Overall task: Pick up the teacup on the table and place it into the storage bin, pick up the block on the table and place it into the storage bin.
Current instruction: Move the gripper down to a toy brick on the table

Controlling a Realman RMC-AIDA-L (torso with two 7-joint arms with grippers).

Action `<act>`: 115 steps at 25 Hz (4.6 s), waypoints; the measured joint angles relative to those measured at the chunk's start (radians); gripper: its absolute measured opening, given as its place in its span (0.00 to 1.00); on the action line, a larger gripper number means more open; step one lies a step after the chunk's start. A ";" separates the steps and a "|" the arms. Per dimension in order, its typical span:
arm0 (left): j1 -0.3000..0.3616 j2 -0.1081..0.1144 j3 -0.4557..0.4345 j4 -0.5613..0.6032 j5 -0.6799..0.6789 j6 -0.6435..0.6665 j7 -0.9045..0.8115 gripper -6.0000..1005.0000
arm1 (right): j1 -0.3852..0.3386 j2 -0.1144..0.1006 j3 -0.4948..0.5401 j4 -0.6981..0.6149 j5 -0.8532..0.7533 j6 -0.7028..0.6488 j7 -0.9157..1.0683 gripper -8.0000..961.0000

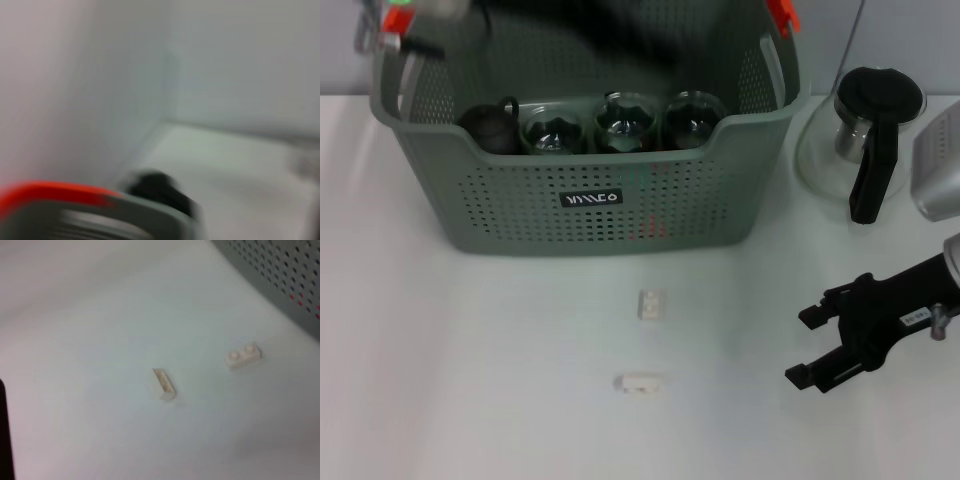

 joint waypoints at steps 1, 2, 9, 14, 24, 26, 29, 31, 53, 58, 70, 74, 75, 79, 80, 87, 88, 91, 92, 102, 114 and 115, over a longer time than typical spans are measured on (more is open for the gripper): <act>0.005 -0.006 0.014 0.003 -0.004 0.046 0.043 0.90 | 0.001 -0.004 0.015 0.001 0.000 -0.015 0.002 0.98; 0.011 -0.016 0.042 0.003 0.004 0.098 0.091 0.93 | 0.001 -0.006 0.029 0.002 0.000 -0.031 0.004 0.98; 0.057 -0.063 0.305 -0.017 0.169 0.172 0.236 0.93 | -0.008 -0.040 0.143 0.007 -0.003 -0.172 0.006 0.98; 0.003 -0.076 0.461 -0.113 0.343 0.091 0.219 0.93 | -0.028 -0.082 0.164 0.059 -0.007 -0.178 -0.002 0.98; -0.136 -0.077 0.526 -0.345 0.395 -0.031 0.208 0.93 | -0.060 -0.106 0.202 0.106 -0.009 -0.176 -0.031 0.98; -0.163 -0.077 0.531 -0.393 0.396 -0.064 0.207 0.93 | -0.065 -0.108 0.202 0.107 -0.009 -0.175 -0.033 0.98; -0.193 -0.078 0.534 -0.445 0.402 -0.100 0.206 0.93 | -0.070 -0.108 0.202 0.107 -0.009 -0.174 -0.038 0.98; -0.211 -0.078 0.542 -0.484 0.413 -0.136 0.206 0.93 | -0.071 -0.109 0.202 0.107 -0.009 -0.171 -0.041 0.98; -0.241 -0.081 0.659 -0.716 0.449 -0.425 0.206 0.88 | -0.068 -0.096 0.195 0.109 -0.010 -0.135 -0.045 0.98; -0.242 -0.081 0.661 -0.735 0.449 -0.440 0.206 0.80 | -0.069 -0.095 0.195 0.108 -0.010 -0.127 -0.044 0.98; -0.234 -0.086 0.690 -0.753 0.441 -0.452 0.203 0.80 | -0.070 -0.092 0.192 0.109 -0.010 -0.112 -0.044 0.98; -0.234 -0.085 0.691 -0.763 0.441 -0.455 0.203 0.80 | -0.071 -0.092 0.192 0.110 -0.010 -0.111 -0.045 0.98; -0.234 -0.085 0.691 -0.763 0.441 -0.455 0.203 0.80 | -0.071 -0.092 0.192 0.110 -0.010 -0.111 -0.045 0.98; -0.234 -0.085 0.694 -0.764 0.441 -0.455 0.197 0.80 | -0.072 -0.090 0.192 0.110 -0.010 -0.111 -0.044 0.98; -0.234 -0.085 0.695 -0.764 0.441 -0.456 0.194 0.80 | -0.072 -0.090 0.192 0.110 -0.010 -0.111 -0.045 0.98; -0.239 -0.085 0.703 -0.765 0.441 -0.454 0.181 0.77 | -0.072 -0.089 0.191 0.118 -0.010 -0.105 -0.046 0.98; -0.240 -0.085 0.703 -0.765 0.441 -0.454 0.180 0.73 | -0.072 -0.089 0.191 0.118 -0.010 -0.104 -0.046 0.98; -0.243 -0.085 0.703 -0.765 0.440 -0.455 0.175 0.63 | -0.072 -0.089 0.185 0.118 -0.010 -0.100 -0.046 0.98; -0.245 -0.085 0.703 -0.766 0.440 -0.455 0.171 0.61 | -0.072 -0.088 0.184 0.118 -0.010 -0.099 -0.046 0.98; -0.267 -0.085 0.701 -0.788 0.440 -0.450 0.145 0.54 | -0.072 -0.085 0.182 0.119 -0.010 -0.097 -0.057 0.98; -0.310 -0.085 0.712 -0.828 0.438 -0.455 0.061 0.54 | -0.072 -0.081 0.182 0.121 -0.020 -0.083 -0.066 0.98; -0.312 -0.085 0.714 -0.828 0.438 -0.452 0.055 0.54 | -0.072 -0.081 0.182 0.121 -0.020 -0.083 -0.067 0.98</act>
